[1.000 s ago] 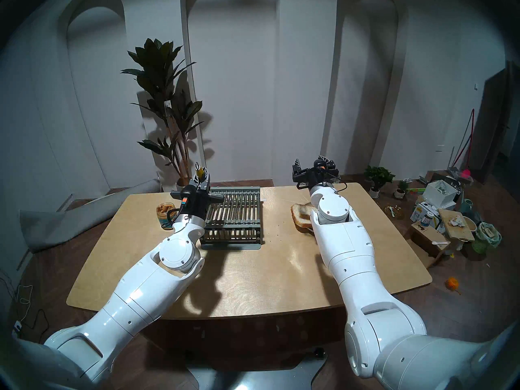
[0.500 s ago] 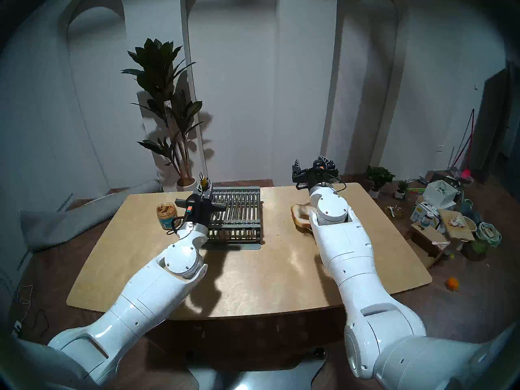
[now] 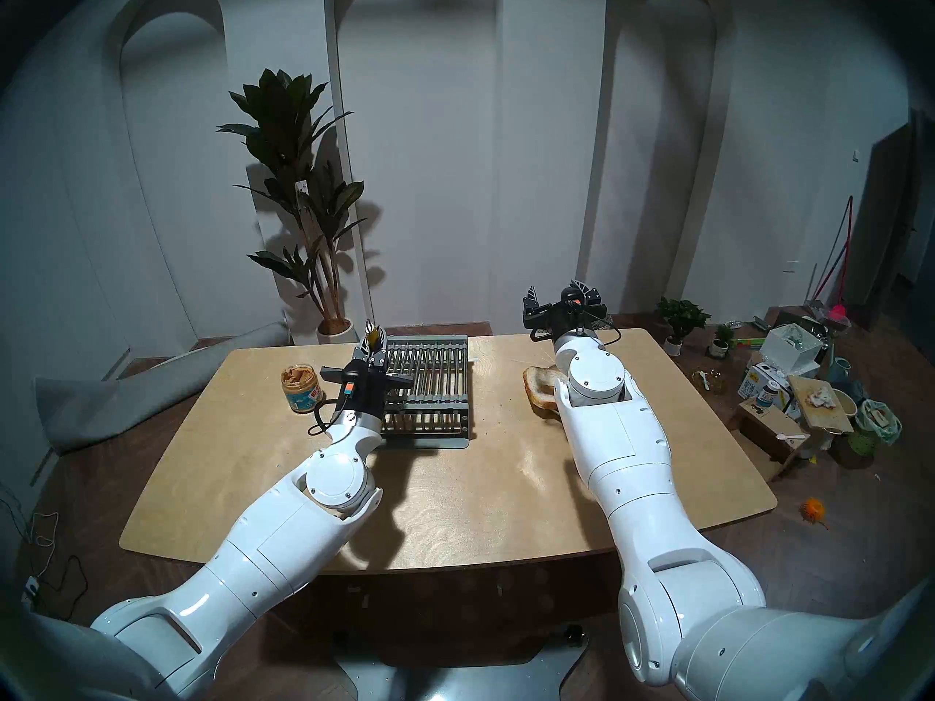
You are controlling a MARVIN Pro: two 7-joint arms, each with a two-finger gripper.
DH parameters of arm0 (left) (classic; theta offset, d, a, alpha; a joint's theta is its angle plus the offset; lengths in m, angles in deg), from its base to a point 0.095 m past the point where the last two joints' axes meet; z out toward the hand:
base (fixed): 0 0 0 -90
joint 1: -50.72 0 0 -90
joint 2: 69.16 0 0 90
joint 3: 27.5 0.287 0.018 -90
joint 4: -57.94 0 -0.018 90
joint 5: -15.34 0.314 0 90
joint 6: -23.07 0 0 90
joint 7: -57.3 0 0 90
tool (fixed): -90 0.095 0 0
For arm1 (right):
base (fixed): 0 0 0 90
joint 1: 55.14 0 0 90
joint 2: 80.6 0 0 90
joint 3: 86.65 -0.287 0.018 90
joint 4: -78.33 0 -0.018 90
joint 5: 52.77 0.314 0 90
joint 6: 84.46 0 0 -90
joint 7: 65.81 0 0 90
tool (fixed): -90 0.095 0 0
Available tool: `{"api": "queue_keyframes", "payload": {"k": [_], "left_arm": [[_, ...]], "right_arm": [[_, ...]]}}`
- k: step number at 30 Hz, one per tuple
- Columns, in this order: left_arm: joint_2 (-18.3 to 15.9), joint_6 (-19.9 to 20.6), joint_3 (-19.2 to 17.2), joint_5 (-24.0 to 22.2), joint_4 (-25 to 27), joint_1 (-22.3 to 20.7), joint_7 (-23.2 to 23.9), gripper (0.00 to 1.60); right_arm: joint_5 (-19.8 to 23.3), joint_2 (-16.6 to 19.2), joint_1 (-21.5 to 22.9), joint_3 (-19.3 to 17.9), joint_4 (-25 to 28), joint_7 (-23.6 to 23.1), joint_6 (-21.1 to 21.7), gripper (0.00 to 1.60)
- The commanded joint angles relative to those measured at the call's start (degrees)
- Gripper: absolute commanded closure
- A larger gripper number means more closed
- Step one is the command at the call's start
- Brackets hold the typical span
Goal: Spread peanut butter over the slice of bread with the knife
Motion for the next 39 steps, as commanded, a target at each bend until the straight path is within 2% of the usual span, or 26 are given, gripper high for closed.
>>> {"api": "queue_keyframes", "payload": {"k": [1, 11, 12, 14, 15, 16, 19, 20, 22, 25, 26, 31, 35, 39], "left_arm": [[1.4, -1.2, 0.4, 0.7, -0.6, -0.3, -0.9, 1.6], [2.1, -0.7, 0.7, 0.0, -1.8, 0.3, -2.4, 1.6], [2.1, -0.4, 0.7, -0.1, -1.7, 0.5, -2.5, 1.38], [2.1, -0.4, 0.8, 0.0, -1.8, 0.7, -2.8, 1.19], [2.1, -0.4, 0.8, 0.0, -1.8, 0.7, -2.8, 1.19], [2.0, -0.5, 0.8, 0.0, -1.8, 0.8, -2.9, 1.0], [1.9, -0.1, 0.9, 0.4, -1.7, 1.1, -3.5, 0.89], [1.9, -0.2, 0.9, 0.4, -1.7, 1.2, -3.6, 0.52], [1.7, -0.1, 0.9, 0.5, -1.6, 1.3, -3.8, 0.18], [1.6, 0.1, 0.8, 1.0, -1.4, 1.5, -4.6, 0.14], [1.5, 0.3, 0.7, 1.0, -1.2, 1.6, -4.8, 0.0], [0.7, 0.4, 0.3, 1.5, 0.1, 1.9, -5.6, 0.0], [-0.8, 0.7, -0.5, 2.5, 4.2, 2.7, -7.2, 0.0], [-1.3, -1.7, -1.2, 3.7, 7.4, 2.3, -8.2, 0.0]], "right_arm": [[0.1, 0.3, 0.1, 0.0, 2.3, -0.5, 0.1, 0.0], [0.0, 0.3, 0.2, 0.2, 2.7, -0.9, 0.6, 0.0], [0.0, 0.4, 0.3, 0.2, 2.7, -1.0, 0.6, 0.0], [0.0, 0.3, 0.3, 0.2, 2.5, -1.0, 0.5, 0.0], [0.0, 0.3, 0.3, 0.2, 2.5, -1.0, 0.5, 0.0], [0.0, 0.3, 0.3, 0.3, 2.5, -1.0, 0.5, 0.0], [0.1, 0.3, 0.4, 0.3, 2.3, -1.1, 0.5, 0.0], [0.1, 0.2, 0.4, 0.3, 2.3, -1.1, 0.5, 0.0], [0.1, 0.2, 0.5, 0.3, 2.3, -1.1, 0.5, 0.0], [0.3, 0.2, 0.5, 0.3, 2.2, -1.3, 0.5, 0.0], [0.3, 0.2, 0.5, 0.3, 2.1, -1.3, 0.4, 0.0], [0.5, 0.1, 0.8, 0.4, 1.6, -1.4, 0.2, 0.0], [1.9, -0.4, 1.2, 0.0, 1.8, -1.9, 1.8, 0.0], [2.0, -0.3, 1.5, 0.1, 2.1, -2.1, 2.5, 0.0]]}}
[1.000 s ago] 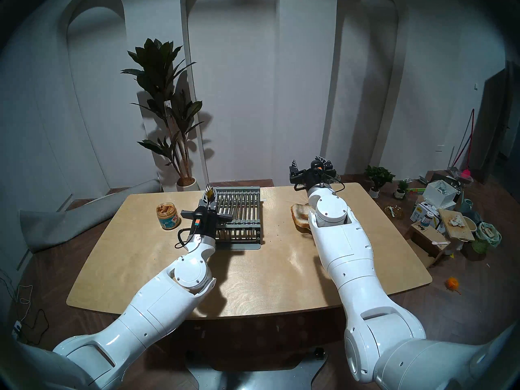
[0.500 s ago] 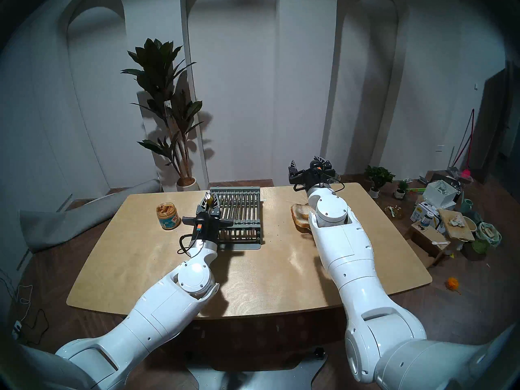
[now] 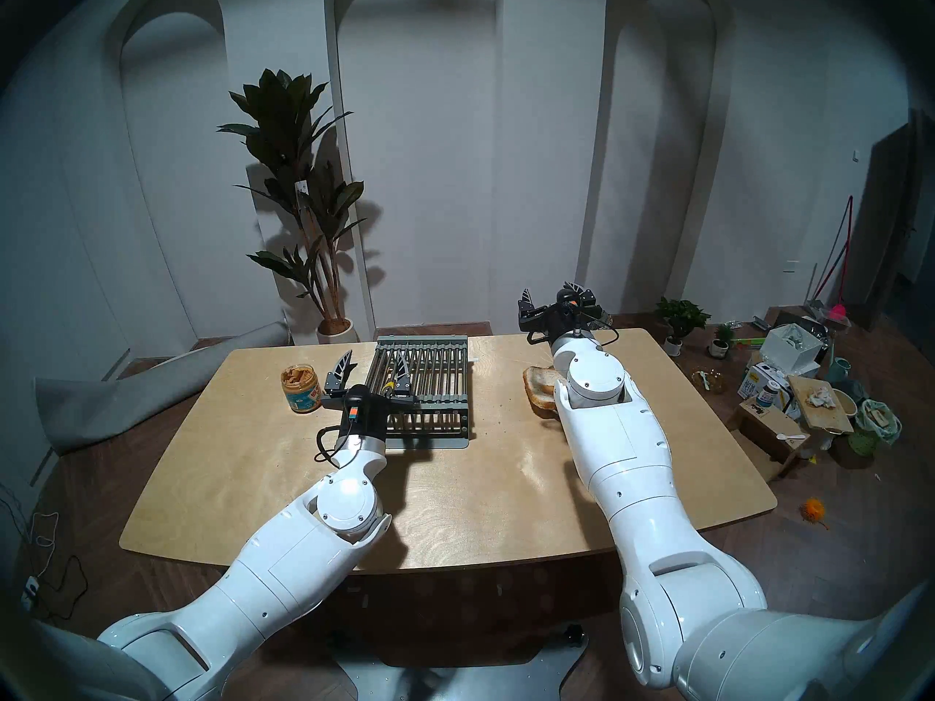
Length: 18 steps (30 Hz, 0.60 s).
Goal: Spread peanut butter over the slice of bread with the knife
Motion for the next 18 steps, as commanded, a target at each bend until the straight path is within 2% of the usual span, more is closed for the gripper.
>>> {"api": "queue_keyframes", "payload": {"k": [1, 5, 6, 9, 12, 17, 18], "left_arm": [[-1.5, -2.6, -1.2, 2.5, 6.7, -1.0, -1.5, 0.0], [-1.6, -2.9, -1.2, 2.6, 9.2, -1.0, -1.4, 0.0], [-2.2, -2.4, -1.2, 2.1, 11.4, -0.4, -1.0, 0.0], [-2.2, -2.3, -1.1, 1.1, 12.2, -0.1, -0.7, 0.0], [-5.2, 0.8, -1.2, 0.7, 15.8, 1.0, 0.8, 0.0], [-8.2, 1.3, -2.5, -0.7, 18.5, 1.1, 2.7, 0.0], [-9.6, 2.4, -3.1, -0.9, 19.7, 1.4, 3.2, 0.0]], "right_arm": [[0.5, -0.3, 1.7, -0.1, 1.6, -0.3, 1.1, 0.0], [0.5, -0.5, 1.8, 0.0, 2.0, -0.5, 1.6, 0.0], [0.5, -0.6, 1.8, 0.1, 2.1, -0.6, 1.9, 0.0], [0.5, -0.7, 1.8, 0.2, 2.1, -0.6, 2.2, 0.0], [0.5, -0.8, 1.7, 0.4, 2.3, -0.8, 2.6, 0.0], [0.8, -1.0, 1.6, 0.6, 2.9, -1.1, 3.0, 0.0], [0.9, -1.1, 1.5, 0.7, 2.9, -1.2, 3.1, 0.0]]}}
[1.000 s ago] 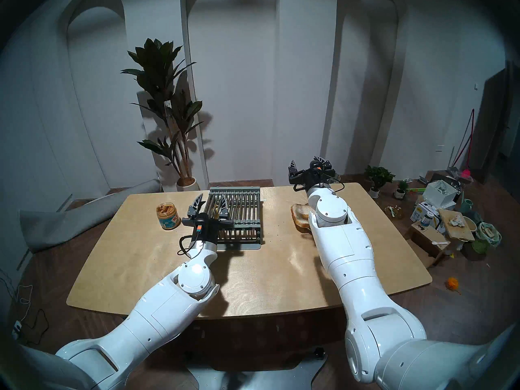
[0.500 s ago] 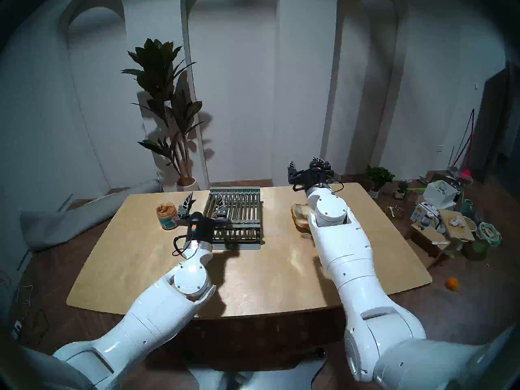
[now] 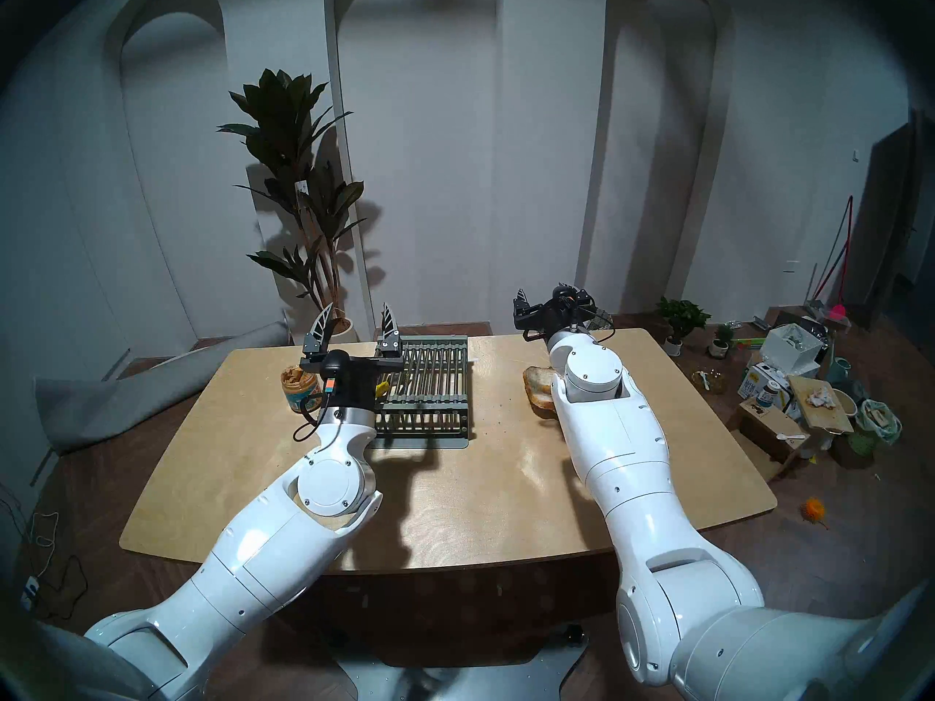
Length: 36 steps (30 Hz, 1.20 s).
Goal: Spread peanut butter over the slice of bread with the knife
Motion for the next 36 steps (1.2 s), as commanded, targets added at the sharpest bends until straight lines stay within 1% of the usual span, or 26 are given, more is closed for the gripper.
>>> {"api": "queue_keyframes", "payload": {"k": [1, 2, 3, 4, 8, 9, 10, 12, 14, 15, 20, 21, 23, 27, 28, 29, 30, 31, 32, 33, 34, 35, 36], "left_arm": [[-6.9, 4.2, -3.9, -2.4, 7.2, 1.1, 3.7, 0.0], [-7.1, 4.8, -4.9, -2.4, 7.0, 1.2, 4.3, 0.0], [-7.1, 4.8, -4.9, -2.4, 7.0, 1.2, 4.3, 0.0], [-8.1, 6.2, -5.9, -1.8, 6.7, 1.2, 5.2, 0.0], [-10.8, 8.5, -9.4, -3.7, 6.9, 1.2, 7.6, 0.0], [-12.0, 9.6, -10.5, -4.3, 7.1, 1.4, 8.9, 0.0], [-11.9, 10.2, -11.6, -3.7, 6.4, 1.5, 9.9, 0.0], [-13.9, 11.3, -13.0, -4.9, 6.2, 1.7, 11.8, 0.0], [-14.8, 12.1, -14.5, -5.5, 5.8, 1.8, 13.1, 0.0], [-15.8, 12.8, -15.5, -6.5, 6.1, 2.0, 14.8, 0.0], [-19.4, 14.3, -18.5, -10.1, 6.1, 2.5, 20.4, 0.0], [-20.3, 14.4, -18.8, -11.8, 6.3, 2.6, 21.7, 0.0], [-21.3, 15.2, -19.4, -13.3, 6.3, 2.7, 23.7, 0.0], [-23.9, 16.7, -20.2, -18.9, 6.2, 2.7, 28.5, 0.0], [-23.9, 16.7, -20.2, -18.9, 6.2, 2.7, 28.5, 0.0], [-24.6, 17.3, -20.6, -21.3, 6.1, 2.7, 30.3, 0.0], [-24.3, 17.3, -21.0, -22.5, 5.8, 2.6, 31.7, 0.0], [-24.7, 18.1, -21.3, -25.7, 5.4, 2.3, 32.8, 0.0], [-23.9, 18.8, -21.9, -27.9, 5.0, 2.0, 33.6, 0.0], [-24.2, 19.7, -22.5, -29.8, 4.3, 1.6, 36.2, 0.0], [-24.4, 20.9, -22.5, -31.3, 3.7, 1.0, 35.9, 0.0], [-24.4, 20.9, -22.5, -31.3, 3.7, 1.0, 35.9, 0.0], [-24.1, 21.1, -22.8, -32.6, 3.3, 0.6, 36.7, 0.0]], "right_arm": [[0.5, -1.0, 0.8, 0.5, 2.2, -0.4, -0.1, 0.0], [0.6, -1.2, 0.7, 0.5, 2.3, -0.4, 0.0, 0.0], [0.6, -1.2, 0.7, 0.5, 2.3, -0.4, 0.0, 0.0], [1.0, -1.4, 0.7, 0.6, 2.4, -0.6, 0.3, 0.0], [1.5, -2.0, 0.3, 1.1, 2.5, -1.0, 0.6, 0.0], [1.7, -2.1, 0.2, 1.2, 2.7, -1.1, 0.7, 0.0], [1.7, -2.3, 0.1, 1.4, 2.7, -1.1, 0.7, 0.0], [2.1, -2.7, -0.3, 1.7, 2.7, -1.2, 0.9, 0.0], [2.2, -3.1, -0.6, 1.9, 2.8, -1.0, 1.0, 0.0], [2.4, -3.3, -0.8, 2.0, 3.0, -1.0, 1.2, 0.0], [3.0, -4.5, -1.2, 2.2, 4.1, 0.1, 1.9, 0.0], [3.4, -4.9, -1.4, 2.1, 4.1, 0.4, 2.3, 0.0], [3.6, -5.2, -1.8, 2.2, 4.4, 1.1, 2.7, 0.0], [4.4, -5.8, -2.7, 2.1, 5.5, 2.1, 4.0, 0.0], [4.4, -5.8, -2.7, 2.1, 5.5, 2.1, 4.0, 0.0], [4.5, -6.0, -3.0, 2.0, 6.1, 2.7, 4.5, 0.0], [4.6, -5.9, -3.0, 2.1, 6.3, 2.5, 4.6, 0.0], [4.8, -5.7, -3.4, 2.1, 7.2, 2.6, 4.9, 0.0], [4.7, -5.4, -3.4, 2.3, 7.5, 2.5, 5.0, 0.0], [4.4, -5.1, -3.6, 2.4, 8.1, 2.7, 5.1, 0.0], [4.0, -4.8, -3.6, 2.7, 8.6, 2.7, 5.2, 0.0], [4.0, -4.8, -3.6, 2.7, 8.6, 2.7, 5.2, 0.0], [3.8, -4.6, -3.5, 2.8, 8.8, 2.8, 5.1, 0.0]]}}
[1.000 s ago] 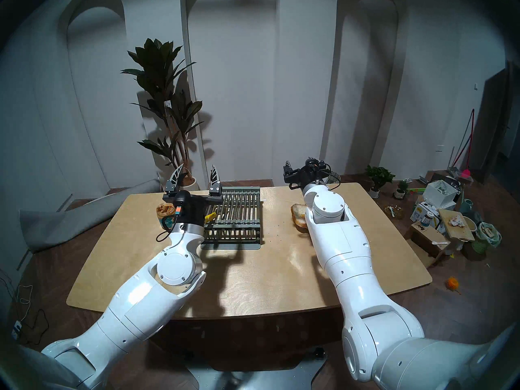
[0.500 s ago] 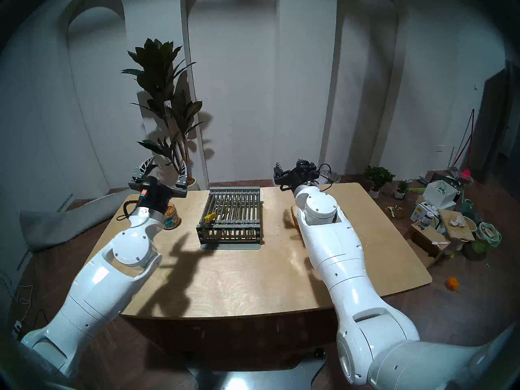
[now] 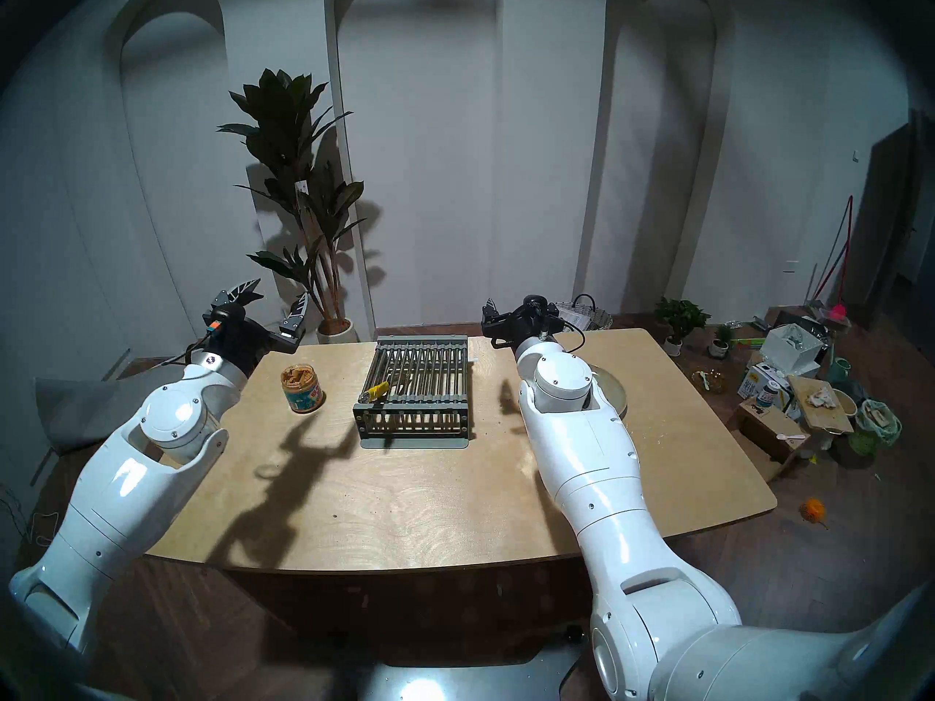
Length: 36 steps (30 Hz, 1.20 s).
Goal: Spread peanut butter over the slice of bread with the knife
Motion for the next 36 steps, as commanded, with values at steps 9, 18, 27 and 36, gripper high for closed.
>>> {"api": "queue_keyframes", "payload": {"k": [9, 18, 27, 36], "left_arm": [[0.7, 10.6, -4.7, -21.1, -8.5, -6.2, 11.0, 0.0], [4.8, 7.6, -3.3, -18.5, -10.2, -7.7, 5.9, 0.0], [6.0, 6.8, -1.3, -16.3, -10.2, -8.5, 2.8, 0.0], [5.3, 8.0, 0.0, -15.0, -10.4, -8.9, 1.4, 0.0]], "right_arm": [[-1.2, 1.4, 1.8, 1.4, 4.3, -0.7, 2.0, 0.0], [-0.5, 1.8, 3.5, 1.4, 1.4, -2.9, 2.6, 0.0], [1.0, 1.9, 4.6, 0.6, -1.8, -4.8, 0.6, 0.0], [1.7, 1.6, 5.0, 0.1, -3.1, -5.1, 0.1, 0.0]]}}
